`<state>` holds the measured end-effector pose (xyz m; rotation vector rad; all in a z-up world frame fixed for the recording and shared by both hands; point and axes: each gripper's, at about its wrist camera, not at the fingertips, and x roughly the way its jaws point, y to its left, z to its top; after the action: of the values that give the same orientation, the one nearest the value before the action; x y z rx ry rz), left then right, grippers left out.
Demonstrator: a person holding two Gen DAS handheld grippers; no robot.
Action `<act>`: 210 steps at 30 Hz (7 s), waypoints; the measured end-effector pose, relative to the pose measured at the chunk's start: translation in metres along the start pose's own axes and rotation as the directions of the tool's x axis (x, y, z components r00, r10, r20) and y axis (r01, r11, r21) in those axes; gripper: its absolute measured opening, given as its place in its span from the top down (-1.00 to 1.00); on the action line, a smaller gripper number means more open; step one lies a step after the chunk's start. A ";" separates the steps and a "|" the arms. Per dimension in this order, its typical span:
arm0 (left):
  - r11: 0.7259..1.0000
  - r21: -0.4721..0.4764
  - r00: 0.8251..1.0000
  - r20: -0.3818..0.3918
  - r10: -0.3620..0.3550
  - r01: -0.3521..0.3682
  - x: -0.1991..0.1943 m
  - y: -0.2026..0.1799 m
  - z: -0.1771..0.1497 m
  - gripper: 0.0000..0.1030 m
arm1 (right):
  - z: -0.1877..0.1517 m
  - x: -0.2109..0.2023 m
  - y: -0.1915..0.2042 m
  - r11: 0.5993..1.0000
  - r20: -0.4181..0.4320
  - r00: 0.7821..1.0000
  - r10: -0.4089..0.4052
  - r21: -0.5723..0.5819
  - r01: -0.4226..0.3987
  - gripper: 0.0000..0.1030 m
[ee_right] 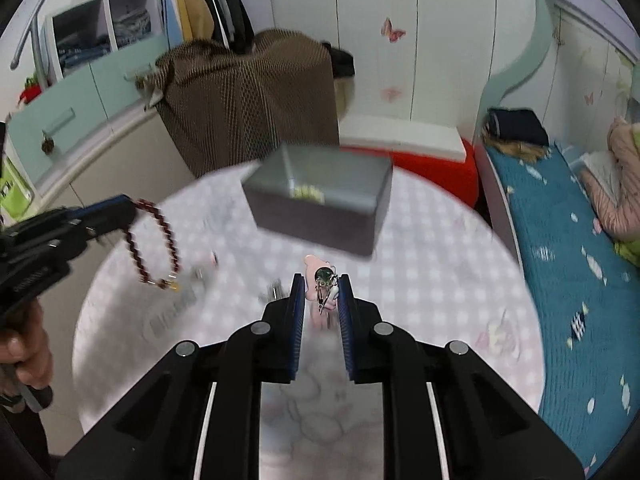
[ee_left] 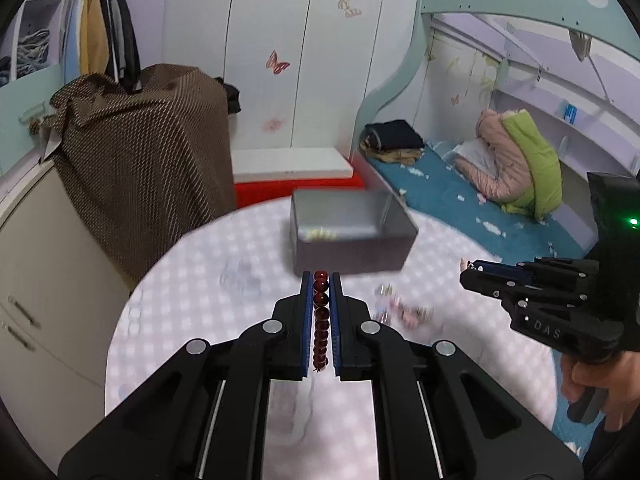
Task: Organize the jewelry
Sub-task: 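Lower the red bracelet and pink charm into the grey box and open both tools, then pull both tools back from the box toward the remaining charms, then grasp the small pearl and gold charm with the left tool, then grasp the pink charm on a silver chain with the right tool while the left tool holds the pearl charm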
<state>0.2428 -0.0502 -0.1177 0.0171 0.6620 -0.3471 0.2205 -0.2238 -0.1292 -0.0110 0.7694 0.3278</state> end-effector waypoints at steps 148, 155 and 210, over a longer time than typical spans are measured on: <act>0.993 -0.066 0.984 -0.151 0.090 -0.101 0.047 0.040 -0.071 0.83 | -0.055 0.075 -0.011 0.998 -0.122 0.991 -0.056 -0.023 0.054 0.70; 0.994 -0.059 0.986 -0.144 0.083 -0.092 0.043 0.037 -0.071 0.83 | -0.062 0.056 -0.018 1.000 -0.087 0.996 -0.021 0.016 0.022 0.70; 0.997 -0.038 0.989 -0.137 0.065 -0.070 0.027 0.028 -0.074 0.83 | -0.100 0.035 0.035 0.976 -0.123 0.992 0.033 -0.208 -0.059 0.87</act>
<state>0.2275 -0.0230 -0.1952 0.0225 0.8012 -0.2680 0.1659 -0.1930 -0.2215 -0.2153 0.8510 0.4553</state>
